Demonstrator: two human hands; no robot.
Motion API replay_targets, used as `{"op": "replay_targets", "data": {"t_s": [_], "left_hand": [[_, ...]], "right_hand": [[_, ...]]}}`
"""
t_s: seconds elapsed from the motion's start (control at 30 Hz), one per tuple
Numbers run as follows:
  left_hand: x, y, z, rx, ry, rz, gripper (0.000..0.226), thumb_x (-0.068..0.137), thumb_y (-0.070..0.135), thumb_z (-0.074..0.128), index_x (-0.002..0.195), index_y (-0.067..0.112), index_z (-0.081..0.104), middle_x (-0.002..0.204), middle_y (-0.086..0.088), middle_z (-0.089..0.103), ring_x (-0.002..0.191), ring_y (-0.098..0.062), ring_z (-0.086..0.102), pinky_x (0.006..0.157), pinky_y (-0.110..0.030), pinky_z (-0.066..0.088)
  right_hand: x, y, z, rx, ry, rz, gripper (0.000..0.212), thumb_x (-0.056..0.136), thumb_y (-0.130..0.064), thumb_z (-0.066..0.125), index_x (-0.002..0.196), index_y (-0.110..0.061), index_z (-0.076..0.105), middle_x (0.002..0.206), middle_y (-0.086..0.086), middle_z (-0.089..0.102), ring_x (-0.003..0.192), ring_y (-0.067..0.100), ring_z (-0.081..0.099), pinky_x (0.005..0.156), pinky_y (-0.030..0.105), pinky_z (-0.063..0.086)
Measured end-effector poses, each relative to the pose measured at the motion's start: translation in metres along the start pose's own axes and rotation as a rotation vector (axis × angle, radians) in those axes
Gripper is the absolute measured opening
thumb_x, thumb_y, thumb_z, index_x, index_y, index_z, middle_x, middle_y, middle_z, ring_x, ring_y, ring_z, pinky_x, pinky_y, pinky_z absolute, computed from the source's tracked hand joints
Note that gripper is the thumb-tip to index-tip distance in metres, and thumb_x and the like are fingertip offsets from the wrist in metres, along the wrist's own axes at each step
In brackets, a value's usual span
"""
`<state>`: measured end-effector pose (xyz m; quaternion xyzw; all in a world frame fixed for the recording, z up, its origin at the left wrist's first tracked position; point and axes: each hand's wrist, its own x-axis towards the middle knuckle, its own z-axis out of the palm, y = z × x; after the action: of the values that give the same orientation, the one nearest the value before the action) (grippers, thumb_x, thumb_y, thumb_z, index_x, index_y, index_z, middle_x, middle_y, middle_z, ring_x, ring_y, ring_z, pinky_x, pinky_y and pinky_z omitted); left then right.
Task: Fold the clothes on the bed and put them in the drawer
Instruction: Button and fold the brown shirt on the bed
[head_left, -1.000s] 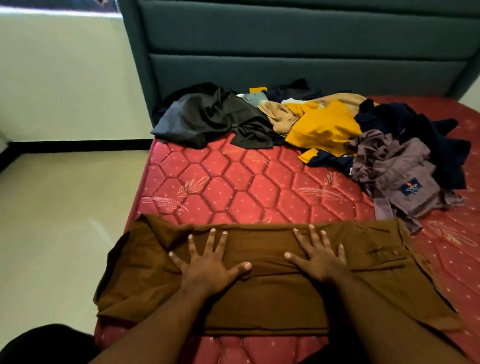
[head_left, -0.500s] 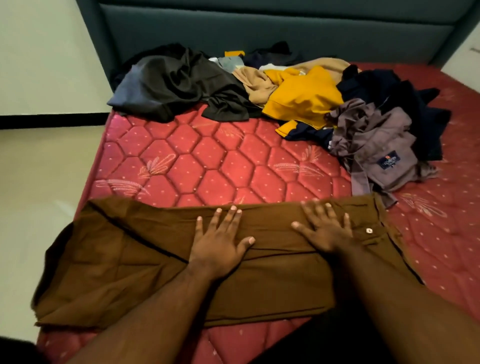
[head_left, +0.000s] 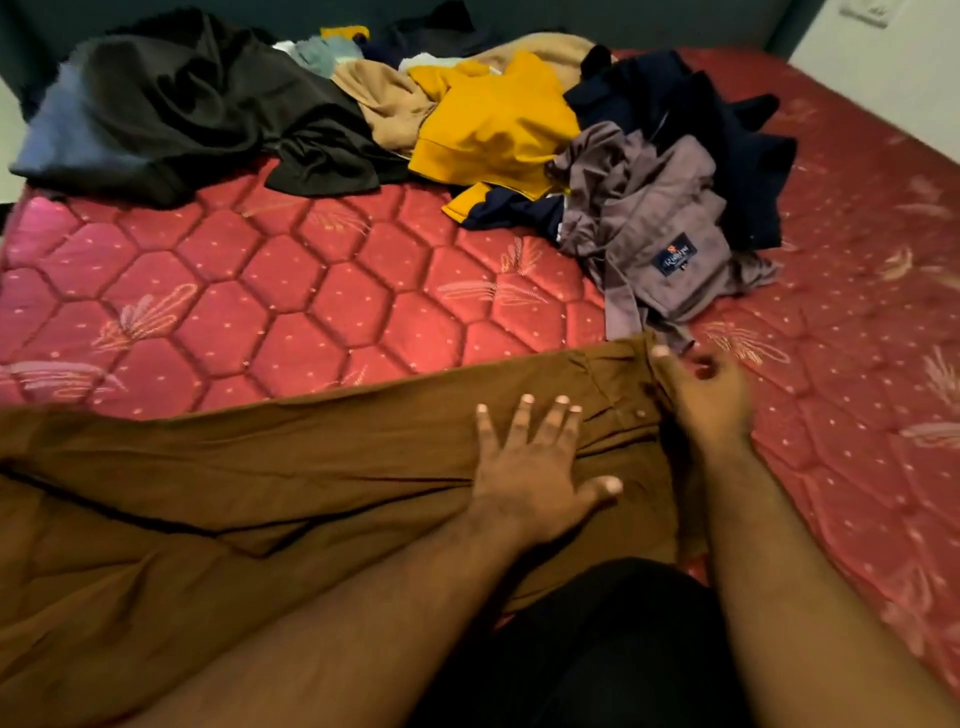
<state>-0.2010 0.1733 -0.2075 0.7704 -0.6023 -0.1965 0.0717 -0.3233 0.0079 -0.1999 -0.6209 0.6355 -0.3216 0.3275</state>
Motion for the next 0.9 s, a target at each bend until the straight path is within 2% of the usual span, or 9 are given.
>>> {"op": "replay_targets", "data": {"t_s": [0.1,0.3,0.4,0.53,0.63,0.7,0.77,0.83,0.9], "left_hand": [[0.017,0.038,0.020,0.114,0.021,-0.062,0.108,0.075,0.090,0.018,0.155,0.023,-0.009,0.162,0.000,-0.017,0.144,-0.041,-0.022,0.096,-0.078,-0.018],[0.030,0.043,0.041,0.166,0.081,-0.088,0.106,0.070,0.094,0.013,0.151,0.033,-0.018,0.162,-0.002,-0.020,0.142,-0.046,-0.023,0.093,-0.080,-0.020],[0.037,0.042,0.044,0.131,0.064,-0.101,0.105,0.071,0.094,0.012,0.150,0.034,-0.023,0.159,-0.001,-0.029,0.140,-0.043,-0.031,0.095,-0.077,-0.022],[0.040,0.042,0.033,0.040,-0.084,-0.128,0.108,0.070,0.094,0.025,0.149,0.038,-0.024,0.154,0.004,-0.038,0.136,-0.037,-0.041,0.095,-0.072,-0.028],[0.036,0.032,0.005,-0.308,-0.099,-0.111,0.098,0.077,0.075,0.054,0.154,0.039,0.004,0.164,0.006,-0.008,0.148,-0.028,-0.020,0.106,-0.063,-0.024],[0.025,0.029,-0.013,-0.723,0.140,-0.144,0.075,0.083,0.053,0.064,0.149,0.031,0.034,0.154,0.003,0.037,0.143,-0.012,0.031,0.120,-0.045,0.012],[0.008,0.023,-0.031,-1.267,0.245,-0.262,0.056,0.089,0.032,0.067,0.140,0.020,0.049,0.128,-0.001,0.059,0.098,-0.001,0.063,0.087,-0.021,0.049],[-0.013,0.013,-0.048,-1.668,0.005,-0.374,0.047,0.092,0.050,0.056,0.133,0.028,0.049,0.125,-0.004,0.056,0.090,-0.013,0.060,0.066,-0.027,0.053],[-0.033,0.005,-0.070,-1.859,-0.138,-0.354,0.065,0.080,0.080,0.039,0.128,0.038,0.048,0.124,-0.006,0.056,0.100,-0.026,0.060,0.070,-0.039,0.055]], "right_hand": [[0.002,0.002,0.000,-0.197,-0.289,0.175,0.089,0.041,-0.078,0.079,0.102,-0.016,0.064,0.099,0.007,0.070,0.090,0.025,0.068,0.084,0.043,0.057],[0.024,0.005,-0.003,-0.220,-0.406,0.152,0.035,0.068,-0.026,0.085,0.061,-0.011,0.053,0.061,0.010,0.062,0.053,0.025,0.058,0.051,0.032,0.047],[0.025,0.006,0.007,-0.180,-0.318,0.025,0.028,0.078,-0.009,0.075,0.076,-0.019,0.050,0.079,0.005,0.060,0.071,0.021,0.057,0.068,0.032,0.049],[0.012,0.002,-0.010,-0.051,-0.354,0.108,0.026,0.080,-0.027,0.077,0.092,-0.017,0.056,0.094,0.006,0.064,0.082,0.019,0.061,0.074,0.031,0.050],[-0.004,-0.008,-0.025,-0.160,-0.576,0.216,0.030,0.076,-0.030,0.081,0.093,-0.018,0.059,0.089,0.003,0.065,0.079,0.019,0.064,0.064,0.026,0.052],[-0.013,-0.019,-0.027,-0.192,-0.597,0.157,0.024,0.078,-0.013,0.079,0.097,-0.011,0.064,0.095,0.009,0.069,0.085,0.025,0.067,0.074,0.029,0.055],[-0.016,-0.028,-0.024,-0.208,-0.522,0.064,0.026,0.077,-0.003,0.076,0.100,-0.010,0.066,0.100,0.010,0.070,0.096,0.032,0.067,0.086,0.036,0.054],[-0.028,-0.047,-0.015,-0.220,-0.394,-0.067,0.029,0.075,-0.004,0.073,0.099,-0.019,0.065,0.100,0.006,0.071,0.099,0.030,0.067,0.088,0.037,0.053],[-0.064,-0.084,0.001,-0.239,-0.376,-0.227,0.038,0.077,-0.012,0.070,0.113,-0.022,0.062,0.106,0.006,0.070,0.100,0.027,0.066,0.085,0.033,0.051]]}}
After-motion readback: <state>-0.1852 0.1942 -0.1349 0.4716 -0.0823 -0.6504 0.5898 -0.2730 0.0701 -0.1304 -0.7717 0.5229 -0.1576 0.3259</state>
